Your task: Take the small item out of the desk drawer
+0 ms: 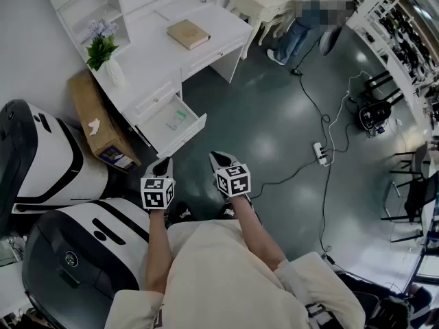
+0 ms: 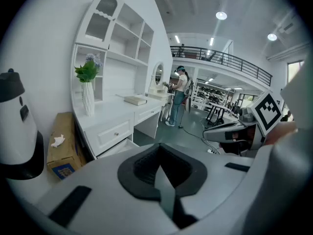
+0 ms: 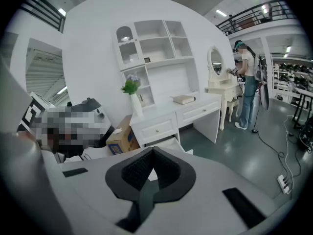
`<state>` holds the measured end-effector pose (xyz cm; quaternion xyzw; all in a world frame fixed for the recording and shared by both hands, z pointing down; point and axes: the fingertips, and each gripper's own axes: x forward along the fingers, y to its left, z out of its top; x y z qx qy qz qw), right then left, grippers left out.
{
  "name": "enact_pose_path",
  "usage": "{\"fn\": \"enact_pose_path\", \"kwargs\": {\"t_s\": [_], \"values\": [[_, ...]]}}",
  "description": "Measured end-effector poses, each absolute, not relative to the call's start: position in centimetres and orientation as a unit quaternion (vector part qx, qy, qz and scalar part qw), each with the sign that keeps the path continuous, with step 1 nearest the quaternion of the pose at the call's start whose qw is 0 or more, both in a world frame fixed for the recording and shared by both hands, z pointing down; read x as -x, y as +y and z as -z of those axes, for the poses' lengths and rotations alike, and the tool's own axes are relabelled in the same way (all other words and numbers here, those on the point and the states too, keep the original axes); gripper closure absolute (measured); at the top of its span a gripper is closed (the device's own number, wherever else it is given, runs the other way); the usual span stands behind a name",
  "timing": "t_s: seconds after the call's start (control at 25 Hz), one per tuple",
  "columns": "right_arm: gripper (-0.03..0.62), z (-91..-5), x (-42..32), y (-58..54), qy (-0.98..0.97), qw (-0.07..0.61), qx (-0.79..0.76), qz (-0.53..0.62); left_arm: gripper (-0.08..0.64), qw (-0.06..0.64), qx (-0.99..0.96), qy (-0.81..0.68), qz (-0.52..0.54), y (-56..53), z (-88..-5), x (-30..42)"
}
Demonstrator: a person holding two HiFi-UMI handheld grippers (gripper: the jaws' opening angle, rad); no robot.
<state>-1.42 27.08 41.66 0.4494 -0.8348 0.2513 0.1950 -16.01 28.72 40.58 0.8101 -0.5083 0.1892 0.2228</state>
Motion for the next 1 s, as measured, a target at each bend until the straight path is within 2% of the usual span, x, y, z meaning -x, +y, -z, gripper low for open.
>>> {"fn": "enact_pose_path", "kwargs": {"t_s": [0.4,0.64,1.0], "values": [[0.568,-42.5,2.5,25.9,-0.827,0.199,-0.457,-0.259,0.545,0.239,-0.810,-0.506,-0.176,27.4,-41.2,17.2],[0.568,-41.8,3.3,25.3,-0.825,0.169,-0.466,-0.270,0.545,0.251,-0.812,-0.502,-0.160,26.7,-41.1,18.2],[0.568,-43.5,6.8,26.7,-0.823,0.193,-0.459,-0.272,0.545,0.264,-0.818,-0.491,-0.142,26.5,-41.3,20.6]]}}
